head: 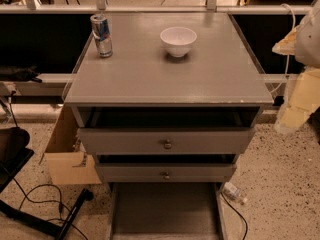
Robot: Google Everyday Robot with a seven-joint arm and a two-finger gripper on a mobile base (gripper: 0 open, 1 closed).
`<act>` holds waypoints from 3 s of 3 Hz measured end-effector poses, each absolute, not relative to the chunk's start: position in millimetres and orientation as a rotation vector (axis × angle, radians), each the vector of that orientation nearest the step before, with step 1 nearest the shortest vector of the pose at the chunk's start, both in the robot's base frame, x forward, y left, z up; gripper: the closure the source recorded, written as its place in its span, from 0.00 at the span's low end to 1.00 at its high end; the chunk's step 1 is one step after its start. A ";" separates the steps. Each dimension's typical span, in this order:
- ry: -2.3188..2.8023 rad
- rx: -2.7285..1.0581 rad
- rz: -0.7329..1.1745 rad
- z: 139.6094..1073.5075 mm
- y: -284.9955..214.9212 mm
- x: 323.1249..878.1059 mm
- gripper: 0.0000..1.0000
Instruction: Place redbull can into bottom drawer
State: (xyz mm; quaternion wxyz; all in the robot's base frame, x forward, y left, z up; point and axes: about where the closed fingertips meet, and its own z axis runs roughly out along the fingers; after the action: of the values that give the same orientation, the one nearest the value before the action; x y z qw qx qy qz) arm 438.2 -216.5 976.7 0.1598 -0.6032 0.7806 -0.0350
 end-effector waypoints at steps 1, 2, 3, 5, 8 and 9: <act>2.230 -1.724 -0.100 976.7 -216.5 438.2 0.00; 2.159 -1.679 -0.058 976.2 -202.7 468.2 0.00; 1.995 -1.531 0.078 980.3 -179.7 524.6 0.00; 1.623 -1.245 0.347 1023.8 -106.1 626.6 0.00; 1.456 -1.027 0.548 1038.0 -13.9 682.3 0.00; 1.420 -1.014 0.536 1032.7 8.9 697.4 0.00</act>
Offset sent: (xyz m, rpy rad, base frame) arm 0.1074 0.0474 -0.0010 0.2671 -0.1691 0.0474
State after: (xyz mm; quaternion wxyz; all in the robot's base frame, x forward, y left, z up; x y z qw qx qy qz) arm 697.4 8.9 1032.7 0.6117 -0.4394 0.6154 0.2324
